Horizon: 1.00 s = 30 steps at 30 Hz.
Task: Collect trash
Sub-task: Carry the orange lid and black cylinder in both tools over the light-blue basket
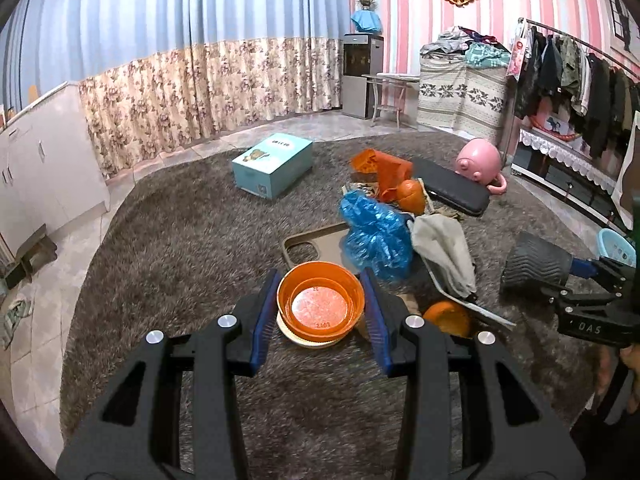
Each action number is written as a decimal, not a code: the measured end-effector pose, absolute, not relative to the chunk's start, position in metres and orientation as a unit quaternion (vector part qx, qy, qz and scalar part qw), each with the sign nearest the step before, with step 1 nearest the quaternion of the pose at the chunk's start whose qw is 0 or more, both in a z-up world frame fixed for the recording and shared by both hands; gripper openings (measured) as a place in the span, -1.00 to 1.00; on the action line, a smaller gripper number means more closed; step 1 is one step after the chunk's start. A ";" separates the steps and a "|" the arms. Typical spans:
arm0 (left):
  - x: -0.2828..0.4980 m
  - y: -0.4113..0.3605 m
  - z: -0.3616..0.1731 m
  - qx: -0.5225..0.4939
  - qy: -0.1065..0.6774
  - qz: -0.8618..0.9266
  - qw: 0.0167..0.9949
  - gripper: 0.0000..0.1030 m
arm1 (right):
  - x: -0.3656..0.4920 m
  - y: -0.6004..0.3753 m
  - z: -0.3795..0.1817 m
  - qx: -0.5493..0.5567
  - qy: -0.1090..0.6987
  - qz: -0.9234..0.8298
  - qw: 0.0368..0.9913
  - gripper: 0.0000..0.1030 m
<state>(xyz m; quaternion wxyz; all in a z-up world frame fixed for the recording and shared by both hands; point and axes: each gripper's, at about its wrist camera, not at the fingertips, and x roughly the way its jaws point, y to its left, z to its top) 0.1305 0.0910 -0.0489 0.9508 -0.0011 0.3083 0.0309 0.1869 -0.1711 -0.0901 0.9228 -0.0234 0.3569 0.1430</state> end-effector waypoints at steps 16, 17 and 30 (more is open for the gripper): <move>0.146 -0.029 -0.003 0.038 0.260 -0.082 0.961 -0.23 | 0.116 -0.329 -0.032 0.044 0.287 -0.001 0.957 0.34; 0.148 -0.045 0.000 0.039 0.257 -0.100 0.960 -0.23 | 0.111 -0.342 -0.029 0.045 0.283 -0.016 0.958 0.34; 0.154 -0.207 -0.015 0.051 0.257 -0.253 0.931 -0.23 | 0.044 -0.471 -0.016 0.057 0.255 -0.180 0.948 0.34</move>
